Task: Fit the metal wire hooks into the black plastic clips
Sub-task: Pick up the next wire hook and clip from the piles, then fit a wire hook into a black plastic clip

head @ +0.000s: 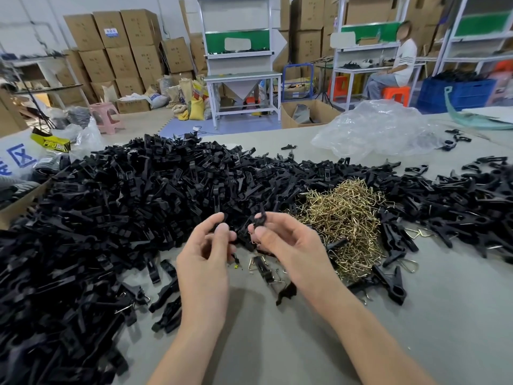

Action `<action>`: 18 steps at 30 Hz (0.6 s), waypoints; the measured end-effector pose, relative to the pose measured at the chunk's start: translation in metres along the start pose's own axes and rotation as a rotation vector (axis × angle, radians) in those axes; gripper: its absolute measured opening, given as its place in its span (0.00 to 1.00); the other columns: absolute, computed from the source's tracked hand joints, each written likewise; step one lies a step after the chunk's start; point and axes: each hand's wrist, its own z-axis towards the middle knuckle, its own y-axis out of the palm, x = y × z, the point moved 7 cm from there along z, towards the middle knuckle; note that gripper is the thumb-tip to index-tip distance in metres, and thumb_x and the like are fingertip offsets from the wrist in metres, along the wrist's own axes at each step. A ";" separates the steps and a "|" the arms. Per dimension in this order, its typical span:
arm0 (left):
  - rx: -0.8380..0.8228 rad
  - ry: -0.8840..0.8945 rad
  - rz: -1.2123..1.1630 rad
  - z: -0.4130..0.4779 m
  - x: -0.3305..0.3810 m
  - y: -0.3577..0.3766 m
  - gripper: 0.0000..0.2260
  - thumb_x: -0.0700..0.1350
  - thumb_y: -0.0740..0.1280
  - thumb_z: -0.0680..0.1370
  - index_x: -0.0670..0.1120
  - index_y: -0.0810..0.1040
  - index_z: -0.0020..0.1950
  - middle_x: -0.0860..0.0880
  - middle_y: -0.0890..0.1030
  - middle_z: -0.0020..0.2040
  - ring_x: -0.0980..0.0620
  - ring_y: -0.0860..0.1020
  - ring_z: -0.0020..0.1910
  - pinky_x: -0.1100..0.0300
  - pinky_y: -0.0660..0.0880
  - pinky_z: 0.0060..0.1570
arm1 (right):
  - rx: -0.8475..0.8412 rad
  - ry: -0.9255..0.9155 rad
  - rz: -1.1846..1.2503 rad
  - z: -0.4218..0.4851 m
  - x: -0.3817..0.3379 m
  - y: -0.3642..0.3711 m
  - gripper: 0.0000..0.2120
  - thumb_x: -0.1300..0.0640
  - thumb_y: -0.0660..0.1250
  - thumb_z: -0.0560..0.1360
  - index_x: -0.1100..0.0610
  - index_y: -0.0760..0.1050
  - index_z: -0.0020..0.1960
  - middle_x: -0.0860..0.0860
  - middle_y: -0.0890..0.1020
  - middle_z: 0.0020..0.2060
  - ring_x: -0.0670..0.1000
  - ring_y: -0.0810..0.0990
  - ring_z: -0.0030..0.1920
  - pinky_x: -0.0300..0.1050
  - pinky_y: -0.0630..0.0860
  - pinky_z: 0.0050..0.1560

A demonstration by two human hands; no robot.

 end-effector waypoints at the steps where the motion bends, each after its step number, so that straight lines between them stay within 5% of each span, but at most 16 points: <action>1: -0.031 -0.013 -0.026 -0.002 0.000 0.003 0.08 0.47 0.66 0.82 0.57 0.83 0.58 0.54 0.82 0.38 0.57 0.76 0.32 0.67 0.75 0.34 | 0.018 0.018 0.056 0.001 0.000 -0.002 0.09 0.60 0.71 0.78 0.51 0.82 0.56 0.50 0.87 0.50 0.47 0.86 0.51 0.40 0.81 0.53; 3: -0.083 -0.062 -0.055 -0.004 -0.005 0.008 0.10 0.48 0.63 0.84 0.60 0.82 0.59 0.55 0.78 0.36 0.57 0.72 0.30 0.64 0.73 0.32 | 0.031 0.047 0.102 0.003 0.003 -0.003 0.10 0.61 0.71 0.78 0.50 0.82 0.57 0.50 0.87 0.48 0.49 0.86 0.46 0.40 0.82 0.49; 6: -0.153 -0.214 -0.127 -0.006 -0.017 0.016 0.18 0.41 0.58 0.83 0.60 0.79 0.65 0.56 0.82 0.44 0.58 0.75 0.37 0.61 0.74 0.45 | 0.033 0.076 0.063 0.003 0.009 -0.003 0.15 0.62 0.72 0.77 0.44 0.80 0.59 0.43 0.86 0.45 0.49 0.87 0.44 0.39 0.81 0.46; 12: -0.252 -0.199 -0.140 -0.007 -0.016 0.023 0.21 0.36 0.63 0.82 0.56 0.71 0.71 0.59 0.85 0.54 0.62 0.82 0.55 0.72 0.76 0.47 | 0.008 0.077 -0.022 0.001 0.010 0.000 0.18 0.62 0.72 0.78 0.43 0.80 0.62 0.49 0.85 0.52 0.48 0.86 0.44 0.38 0.80 0.45; 18: -0.184 -0.131 -0.199 -0.005 -0.005 0.016 0.12 0.37 0.67 0.80 0.53 0.82 0.56 0.48 0.86 0.51 0.51 0.85 0.53 0.66 0.79 0.50 | 0.011 0.069 -0.052 -0.001 0.006 -0.003 0.18 0.61 0.71 0.78 0.42 0.79 0.61 0.49 0.84 0.53 0.47 0.86 0.44 0.38 0.81 0.46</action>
